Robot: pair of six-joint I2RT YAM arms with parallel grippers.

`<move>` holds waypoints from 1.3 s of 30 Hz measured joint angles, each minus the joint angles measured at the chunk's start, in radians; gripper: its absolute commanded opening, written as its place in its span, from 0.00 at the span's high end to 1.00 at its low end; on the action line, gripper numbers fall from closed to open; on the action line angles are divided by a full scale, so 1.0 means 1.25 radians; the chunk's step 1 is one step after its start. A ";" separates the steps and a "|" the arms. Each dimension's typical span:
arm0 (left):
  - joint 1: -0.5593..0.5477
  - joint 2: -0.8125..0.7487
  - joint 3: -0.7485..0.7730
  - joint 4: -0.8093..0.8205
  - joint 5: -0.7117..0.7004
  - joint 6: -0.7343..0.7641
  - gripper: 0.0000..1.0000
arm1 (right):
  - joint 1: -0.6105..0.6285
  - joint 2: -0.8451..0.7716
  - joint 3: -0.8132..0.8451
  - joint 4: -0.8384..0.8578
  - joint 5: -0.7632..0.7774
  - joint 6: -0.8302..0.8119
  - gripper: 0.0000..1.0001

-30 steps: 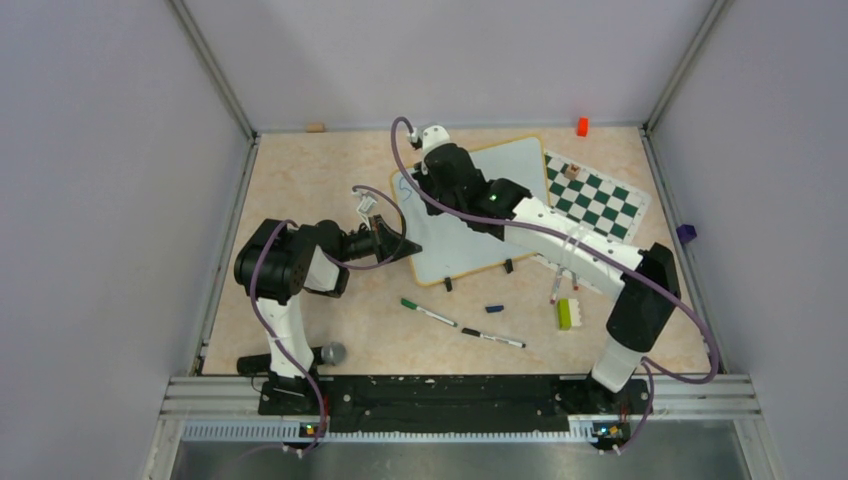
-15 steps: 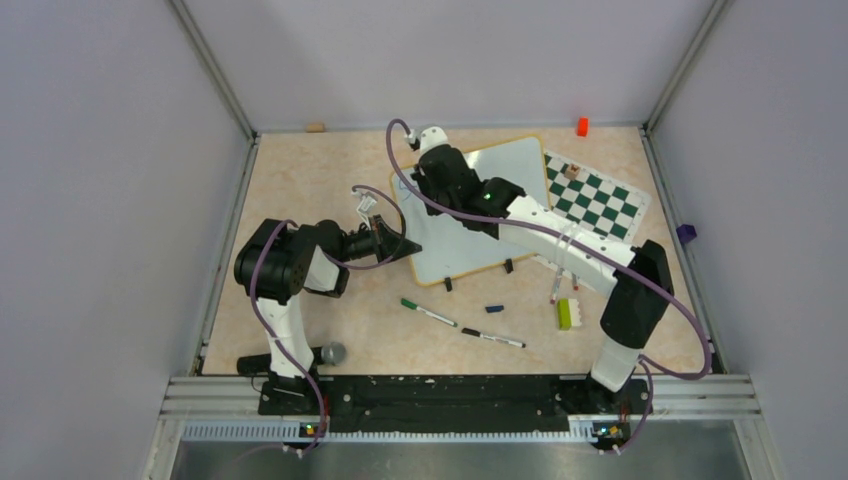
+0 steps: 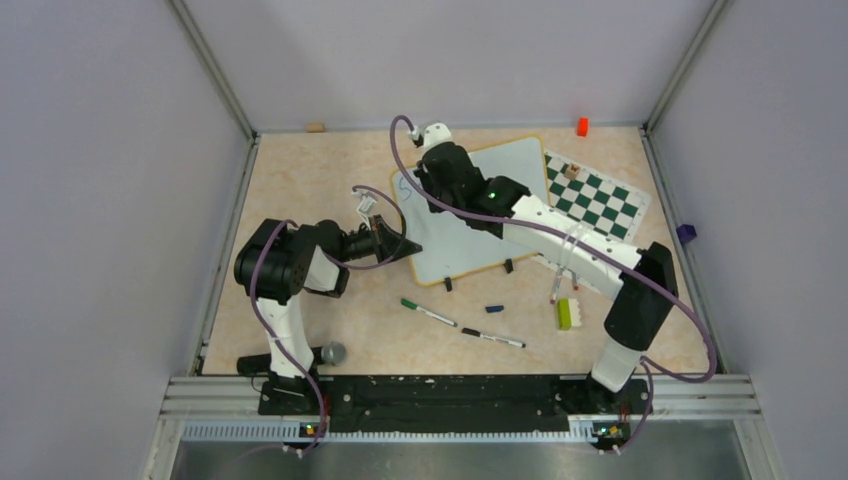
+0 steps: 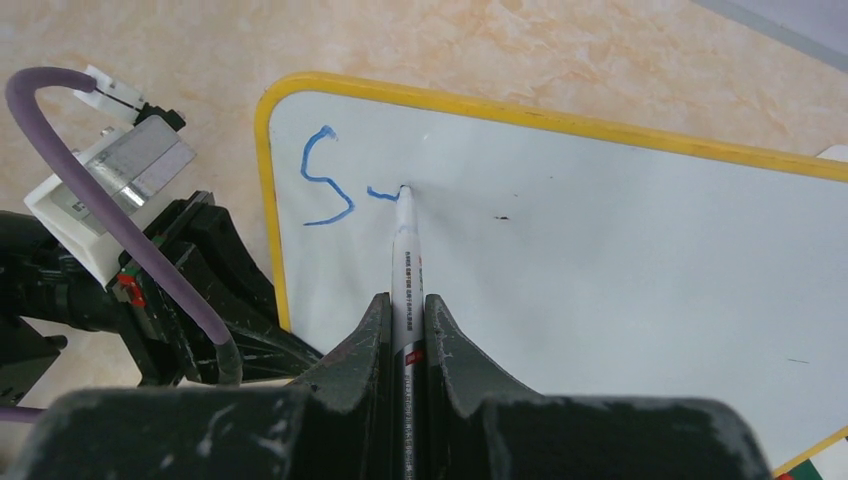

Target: Write a sentence on the whiteboard

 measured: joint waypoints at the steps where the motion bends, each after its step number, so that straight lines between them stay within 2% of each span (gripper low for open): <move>1: 0.000 0.000 0.000 0.001 0.001 0.001 1.00 | 0.000 -0.004 0.000 0.000 0.000 0.000 1.00; 39: -0.001 0.000 0.000 0.004 0.002 0.002 1.00 | -0.005 0.010 0.012 0.024 -0.022 -0.012 1.00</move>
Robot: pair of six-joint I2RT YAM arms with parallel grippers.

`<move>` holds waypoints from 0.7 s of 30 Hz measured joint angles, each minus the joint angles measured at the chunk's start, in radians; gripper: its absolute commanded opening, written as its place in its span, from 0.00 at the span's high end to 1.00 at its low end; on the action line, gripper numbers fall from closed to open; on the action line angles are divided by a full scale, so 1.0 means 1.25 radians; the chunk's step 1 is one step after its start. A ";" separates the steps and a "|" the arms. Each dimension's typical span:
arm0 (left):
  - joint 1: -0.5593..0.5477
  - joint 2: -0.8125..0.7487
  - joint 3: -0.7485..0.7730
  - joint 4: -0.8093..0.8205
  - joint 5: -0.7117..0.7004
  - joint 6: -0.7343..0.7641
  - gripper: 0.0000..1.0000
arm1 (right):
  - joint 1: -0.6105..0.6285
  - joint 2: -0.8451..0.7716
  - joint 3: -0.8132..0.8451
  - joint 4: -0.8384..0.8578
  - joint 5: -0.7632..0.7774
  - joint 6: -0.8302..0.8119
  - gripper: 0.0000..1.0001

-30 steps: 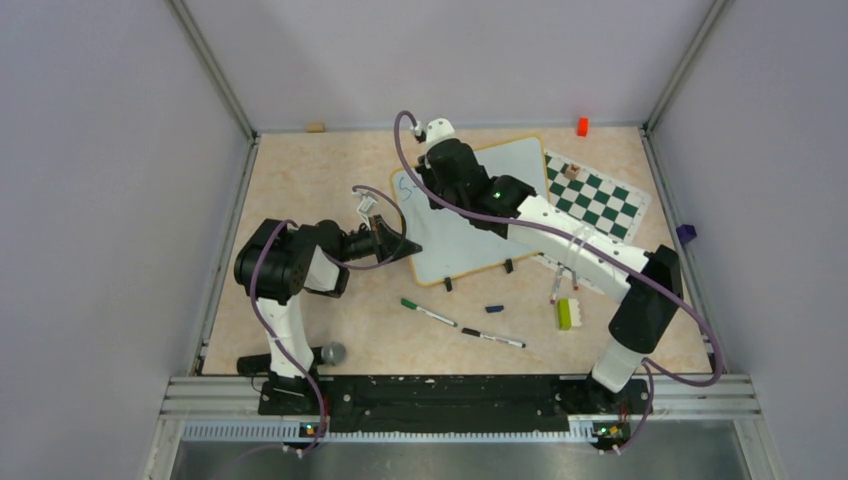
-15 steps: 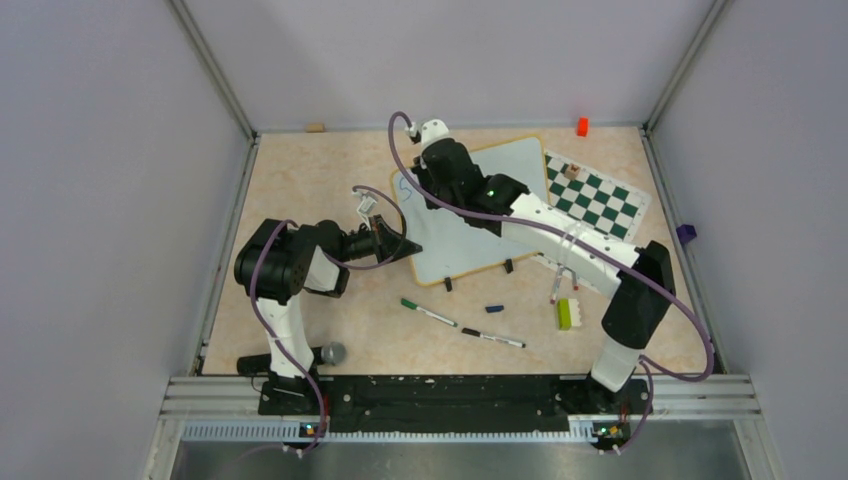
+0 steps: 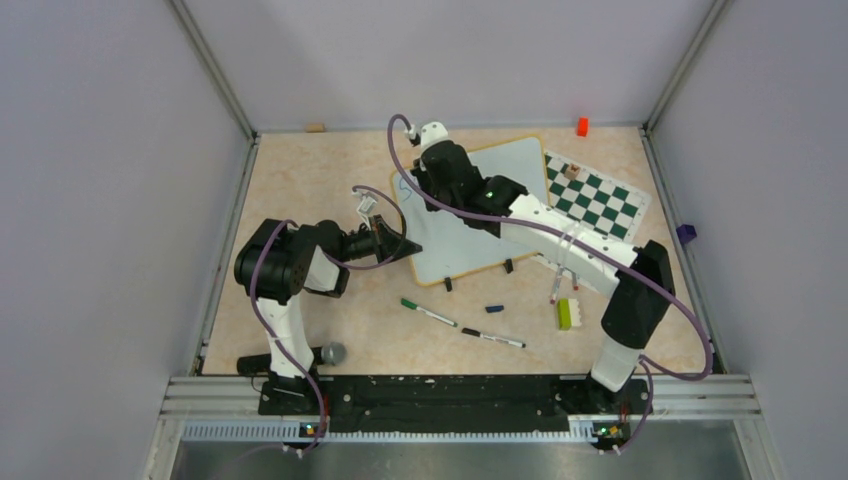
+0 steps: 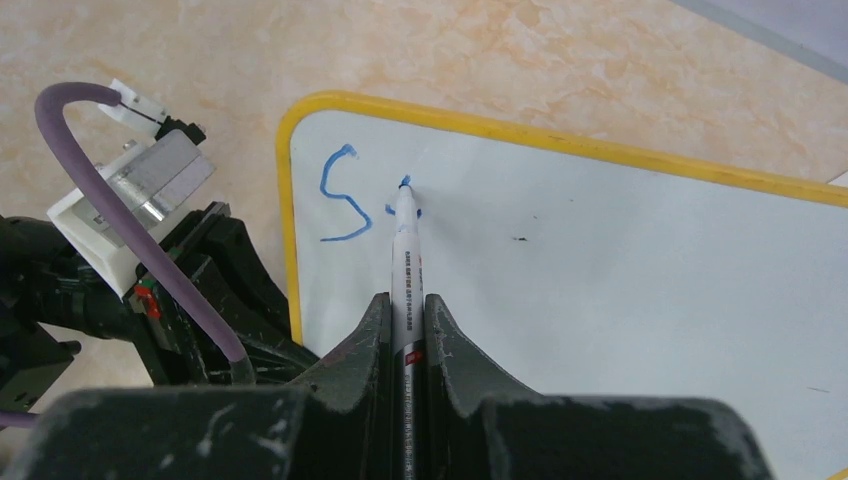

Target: Write a sentence on the whiteboard

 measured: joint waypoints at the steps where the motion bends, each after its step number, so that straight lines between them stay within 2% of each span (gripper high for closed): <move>1: 0.000 0.000 0.000 0.000 -0.001 0.000 1.00 | 0.000 -0.002 -0.004 0.002 -0.002 0.000 1.00; 21: 0.000 0.000 0.000 -0.008 -0.007 -0.002 1.00 | 0.000 -0.034 -0.088 0.005 -0.020 0.022 1.00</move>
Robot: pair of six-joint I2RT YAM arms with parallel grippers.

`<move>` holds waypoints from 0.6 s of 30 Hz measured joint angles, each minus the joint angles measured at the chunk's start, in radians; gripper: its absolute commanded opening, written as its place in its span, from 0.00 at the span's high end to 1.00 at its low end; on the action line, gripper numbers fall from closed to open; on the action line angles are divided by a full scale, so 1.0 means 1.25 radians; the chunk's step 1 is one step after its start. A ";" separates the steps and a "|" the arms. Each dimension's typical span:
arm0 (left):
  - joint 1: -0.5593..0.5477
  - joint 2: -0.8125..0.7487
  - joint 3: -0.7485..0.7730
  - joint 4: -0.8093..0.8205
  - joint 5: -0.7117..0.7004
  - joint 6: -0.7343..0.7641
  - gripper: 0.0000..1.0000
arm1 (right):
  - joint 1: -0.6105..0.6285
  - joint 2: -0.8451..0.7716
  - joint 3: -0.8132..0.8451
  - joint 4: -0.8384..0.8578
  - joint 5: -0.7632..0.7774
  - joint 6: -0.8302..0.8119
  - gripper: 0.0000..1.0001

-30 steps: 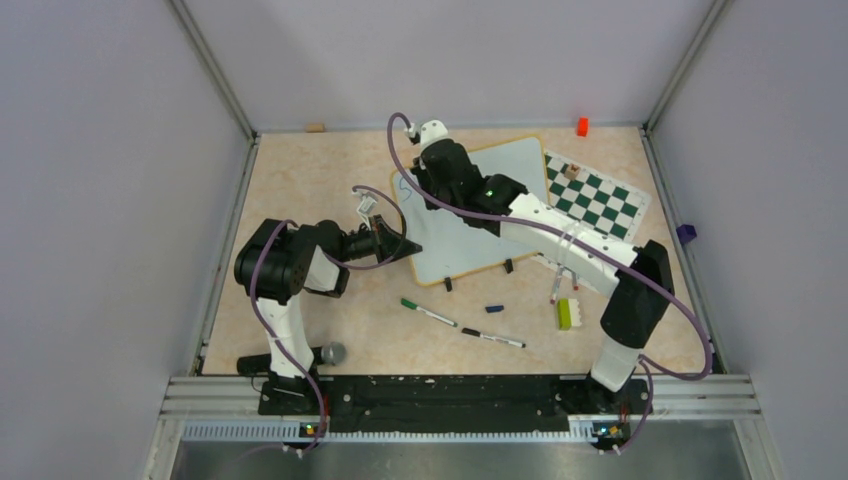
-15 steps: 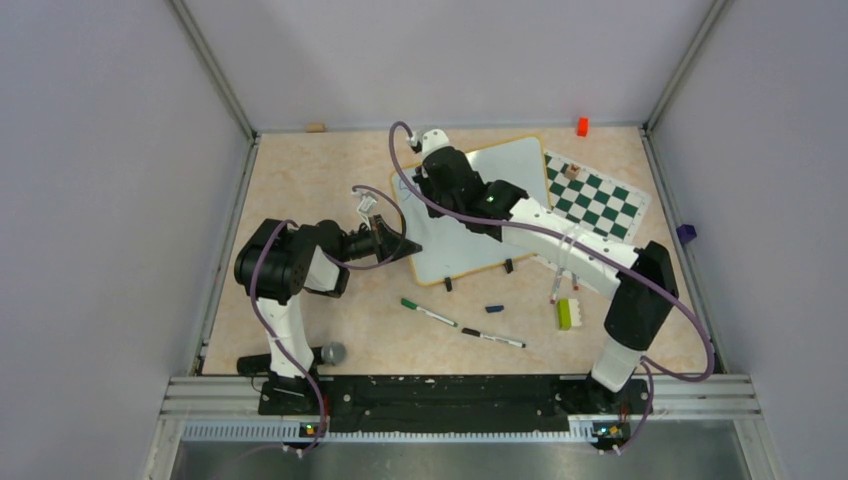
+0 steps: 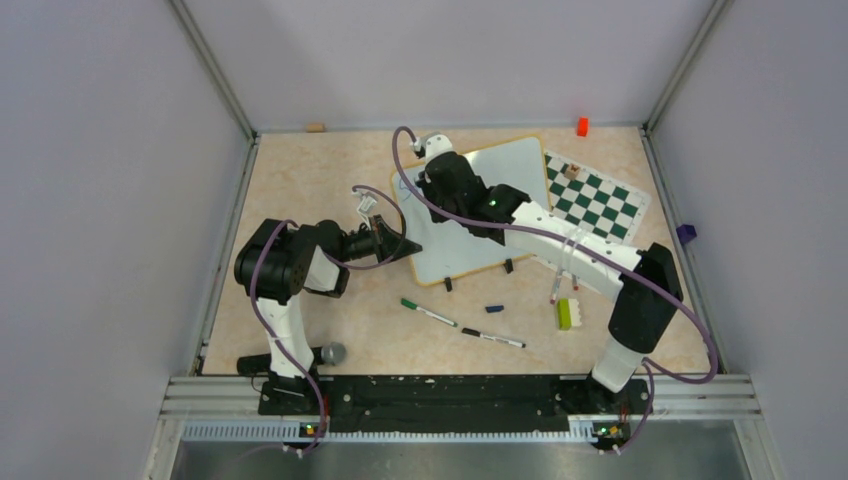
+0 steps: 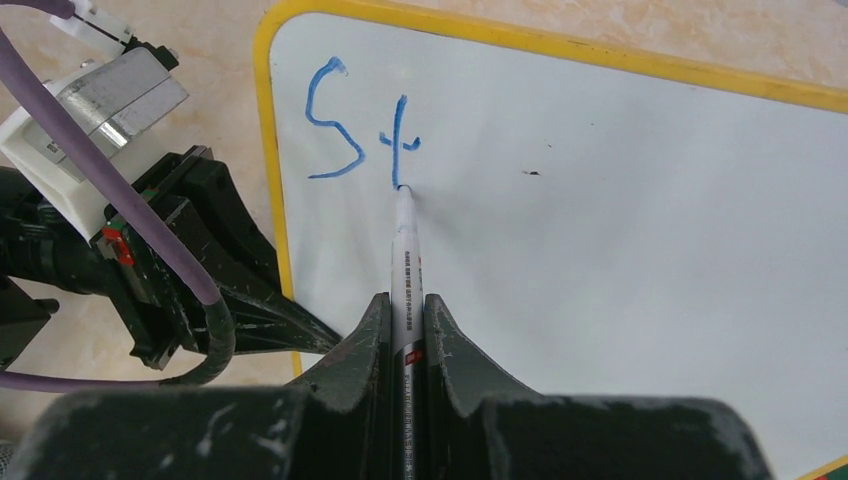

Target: Write a sentence on the whiteboard

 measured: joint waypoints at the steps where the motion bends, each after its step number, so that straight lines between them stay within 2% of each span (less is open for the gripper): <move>1: 0.000 0.000 0.000 0.000 0.000 0.000 1.00 | 0.000 0.000 0.000 0.000 0.002 0.000 1.00; 18: 0.000 0.000 0.000 0.005 0.006 0.003 1.00 | 0.000 -0.009 0.008 0.000 0.019 -0.004 1.00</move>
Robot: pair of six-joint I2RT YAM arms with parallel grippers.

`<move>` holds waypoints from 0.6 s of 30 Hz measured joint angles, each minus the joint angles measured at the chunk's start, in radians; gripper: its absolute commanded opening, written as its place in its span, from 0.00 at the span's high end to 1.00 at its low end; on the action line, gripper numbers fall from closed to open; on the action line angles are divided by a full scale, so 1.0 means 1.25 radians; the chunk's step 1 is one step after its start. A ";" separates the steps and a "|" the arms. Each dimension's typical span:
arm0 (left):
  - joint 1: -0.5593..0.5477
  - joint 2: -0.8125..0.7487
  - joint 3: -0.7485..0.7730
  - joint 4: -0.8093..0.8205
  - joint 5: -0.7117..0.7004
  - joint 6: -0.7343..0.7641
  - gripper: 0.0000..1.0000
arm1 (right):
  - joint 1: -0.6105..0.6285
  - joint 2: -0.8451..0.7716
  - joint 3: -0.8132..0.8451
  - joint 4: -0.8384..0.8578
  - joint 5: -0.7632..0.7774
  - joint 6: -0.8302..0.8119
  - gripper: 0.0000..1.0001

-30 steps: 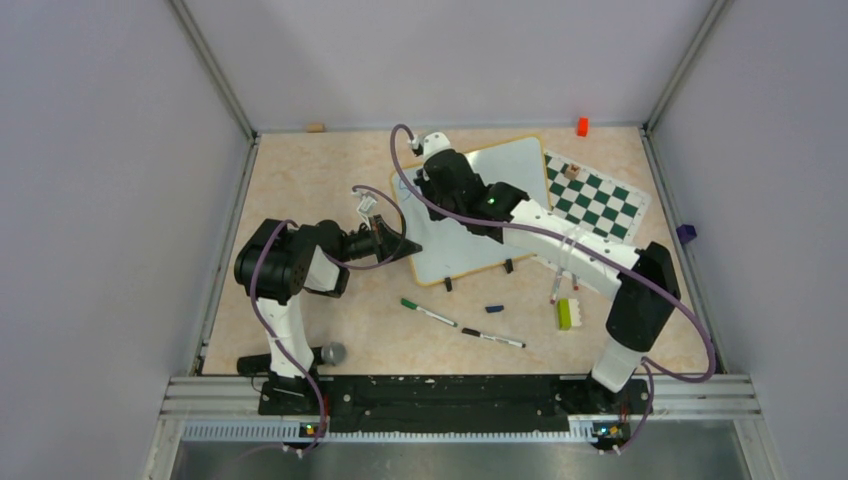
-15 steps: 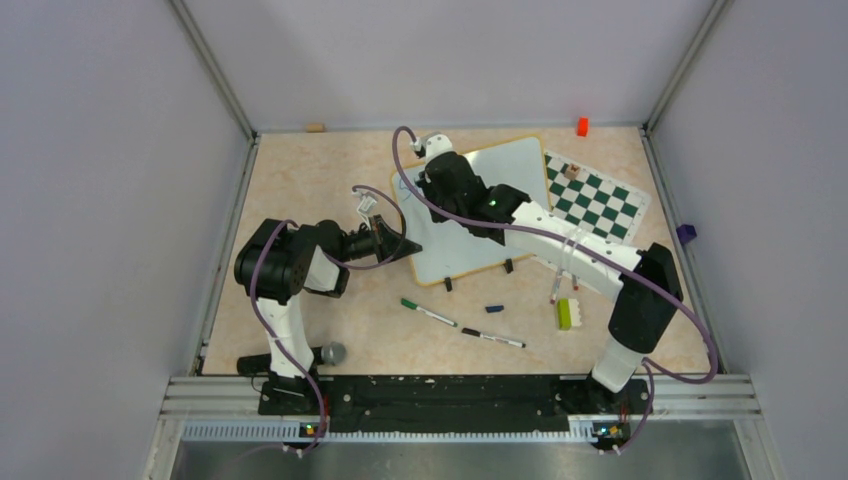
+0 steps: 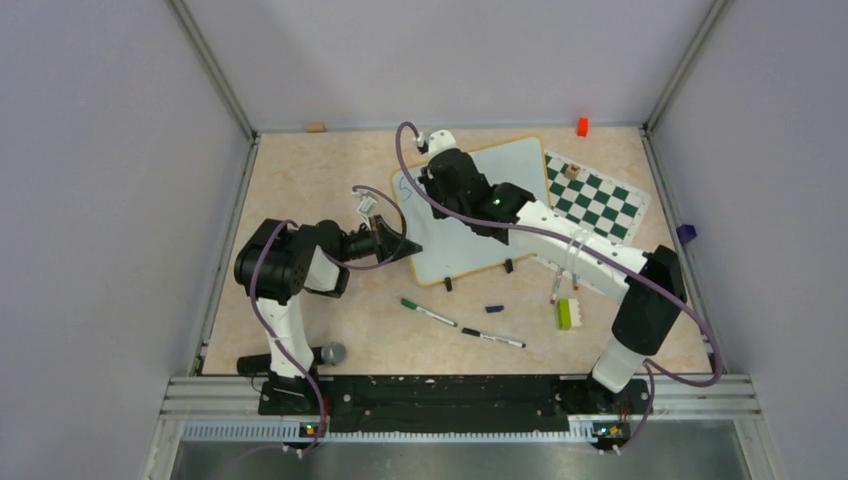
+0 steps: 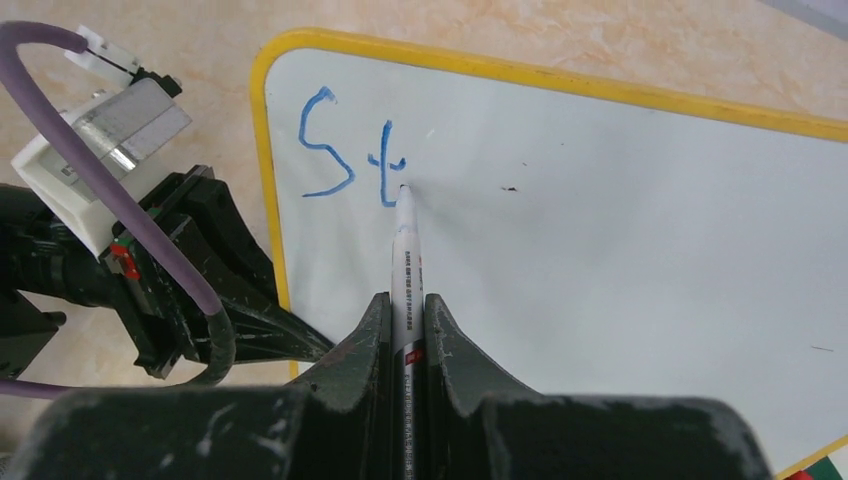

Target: Write a sentence on the whiteboard

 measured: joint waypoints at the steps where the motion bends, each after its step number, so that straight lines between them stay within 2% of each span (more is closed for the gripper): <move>1: 0.000 0.000 0.000 0.000 0.000 0.000 1.00 | 0.000 -0.005 0.000 0.002 0.000 0.000 1.00; 8: 0.000 0.000 0.000 0.001 0.000 0.000 1.00 | -0.016 -0.050 -0.005 0.031 -0.007 0.001 1.00; 18: 0.000 0.000 0.000 0.001 0.001 0.000 1.00 | -0.035 -0.051 -0.005 0.038 -0.023 0.002 1.00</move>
